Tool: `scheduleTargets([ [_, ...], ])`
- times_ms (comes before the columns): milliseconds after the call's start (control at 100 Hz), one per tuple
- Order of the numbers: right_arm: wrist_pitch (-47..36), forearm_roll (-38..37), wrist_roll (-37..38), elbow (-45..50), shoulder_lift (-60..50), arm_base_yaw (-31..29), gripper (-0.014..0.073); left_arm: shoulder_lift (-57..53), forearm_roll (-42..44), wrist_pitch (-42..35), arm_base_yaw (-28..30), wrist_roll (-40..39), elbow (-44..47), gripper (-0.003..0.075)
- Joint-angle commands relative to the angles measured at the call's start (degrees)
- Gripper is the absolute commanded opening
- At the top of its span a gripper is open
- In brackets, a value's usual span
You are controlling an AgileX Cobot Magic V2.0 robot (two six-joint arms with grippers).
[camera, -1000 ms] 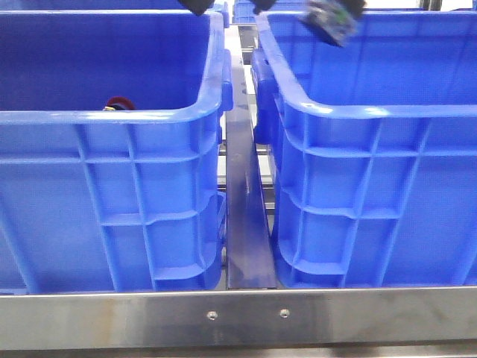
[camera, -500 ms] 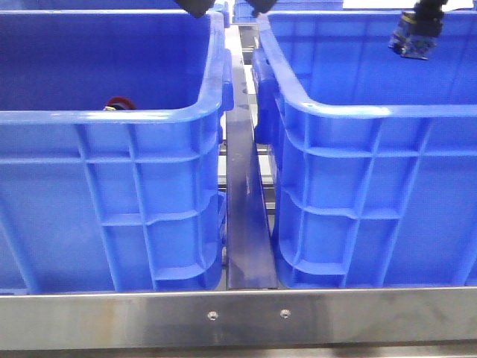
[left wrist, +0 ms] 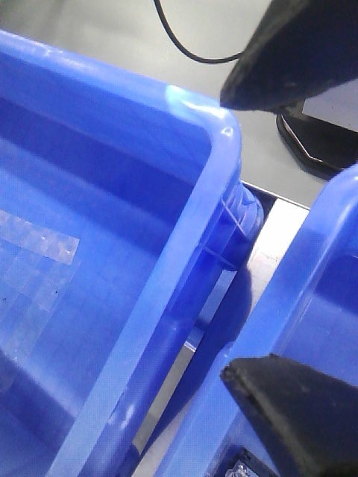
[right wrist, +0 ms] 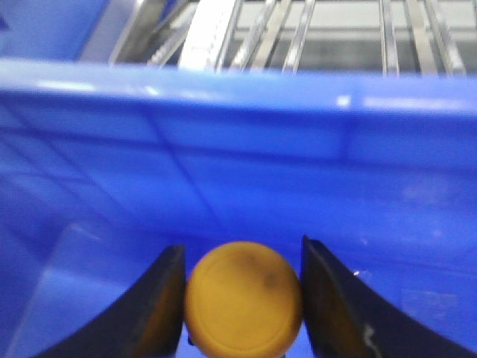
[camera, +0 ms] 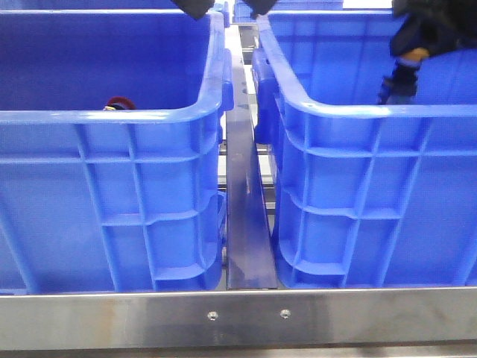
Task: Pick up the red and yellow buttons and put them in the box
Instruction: 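Lower the yellow button into the empty crate and open the right gripper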
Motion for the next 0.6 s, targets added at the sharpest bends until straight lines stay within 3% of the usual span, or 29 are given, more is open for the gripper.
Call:
scheduleTargets([
  [0, -0.51, 1.94, -0.87, -2.92, -0.48, -0.07, 0.0224, -1.91, -1.65, -2.45, -0.30, -0.07, -2.02, 0.0620],
  [590, -5.59, 2.77, -1.10, -5.46, 5.28, 3.15, 0.0224, -1.91, -1.65, -2.89, -0.30, -0.07, -2.02, 0.0620],
])
